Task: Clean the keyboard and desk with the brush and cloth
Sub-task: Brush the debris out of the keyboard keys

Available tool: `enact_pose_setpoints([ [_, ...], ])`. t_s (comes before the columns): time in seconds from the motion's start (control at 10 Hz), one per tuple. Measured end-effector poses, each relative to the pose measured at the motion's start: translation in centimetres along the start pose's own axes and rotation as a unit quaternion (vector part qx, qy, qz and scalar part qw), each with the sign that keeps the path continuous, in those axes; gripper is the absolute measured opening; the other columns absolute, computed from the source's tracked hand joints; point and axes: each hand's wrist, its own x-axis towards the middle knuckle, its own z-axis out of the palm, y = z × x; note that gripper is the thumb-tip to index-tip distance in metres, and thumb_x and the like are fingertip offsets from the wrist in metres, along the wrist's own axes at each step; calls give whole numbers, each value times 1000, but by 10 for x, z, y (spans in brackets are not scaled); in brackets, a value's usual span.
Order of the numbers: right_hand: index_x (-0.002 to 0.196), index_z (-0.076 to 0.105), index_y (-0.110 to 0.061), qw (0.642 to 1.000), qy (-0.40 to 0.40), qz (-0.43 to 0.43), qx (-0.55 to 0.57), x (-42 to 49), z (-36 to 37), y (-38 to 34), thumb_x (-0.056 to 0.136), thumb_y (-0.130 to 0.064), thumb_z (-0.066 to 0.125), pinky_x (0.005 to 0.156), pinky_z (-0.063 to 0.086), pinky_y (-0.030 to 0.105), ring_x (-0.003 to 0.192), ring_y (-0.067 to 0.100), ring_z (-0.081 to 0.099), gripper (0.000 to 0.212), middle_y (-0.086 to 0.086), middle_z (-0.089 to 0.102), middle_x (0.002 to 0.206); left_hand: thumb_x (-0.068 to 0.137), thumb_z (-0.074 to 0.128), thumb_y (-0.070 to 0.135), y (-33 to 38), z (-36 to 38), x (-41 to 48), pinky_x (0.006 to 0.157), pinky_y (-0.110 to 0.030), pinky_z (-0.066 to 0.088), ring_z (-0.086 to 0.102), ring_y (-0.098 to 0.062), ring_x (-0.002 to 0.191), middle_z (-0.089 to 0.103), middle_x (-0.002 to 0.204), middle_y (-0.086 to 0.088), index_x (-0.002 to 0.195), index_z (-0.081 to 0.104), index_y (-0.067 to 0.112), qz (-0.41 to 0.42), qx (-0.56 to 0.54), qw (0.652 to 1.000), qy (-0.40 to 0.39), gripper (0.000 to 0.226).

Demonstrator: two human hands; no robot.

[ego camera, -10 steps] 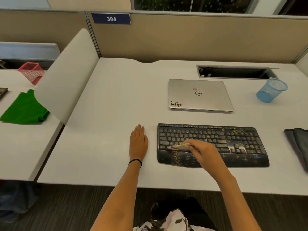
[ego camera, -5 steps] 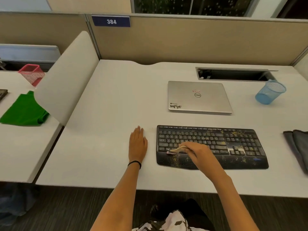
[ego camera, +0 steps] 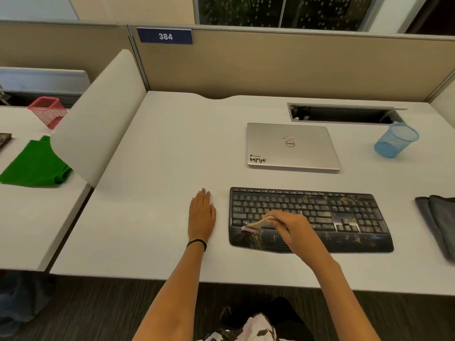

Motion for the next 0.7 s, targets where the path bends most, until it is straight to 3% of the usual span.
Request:
enact_pose_setpoints([
  [0.1,113,63,-16,999,26,6,-27,-1,2,1,92,-16,54,76,52,23,83,12,63,23,-1,70,98,99,37,16,-1,1,0,117,-28,7,23,-21,142,29,152,-9,143,35,6,1,3,1000,0,46],
  [0.3,113,62,-16,999,-10,-11,-47,-4,1,-6,92,-13,54,70,47,26,75,12,55,22,2,67,92,98,37,15,-2,2,1,116,-28,6,23,-21,142,29,152,-10,143,35,6,1,13,1000,-1,46],
  [0.4,112,63,-15,998,9,-16,-64,-5,0,-9,93,-14,53,65,52,33,77,20,58,21,5,66,90,98,38,15,-1,1,0,117,-28,6,23,-21,142,29,152,-9,143,35,6,-1,15,1000,0,46],
  [0.5,112,60,-20,996,-43,-11,-74,-5,-1,-14,96,-20,46,72,51,31,82,15,54,22,2,62,95,99,36,16,-1,1,0,116,-26,4,21,-20,143,27,153,-9,144,33,7,-3,13,1000,-3,46],
  [0.7,109,67,-13,996,-29,-77,-43,-4,2,-20,89,-9,58,70,57,36,90,20,63,23,4,69,97,100,35,18,0,0,0,117,-28,6,19,-19,143,25,154,-8,145,31,8,-6,11,1000,-6,47],
])
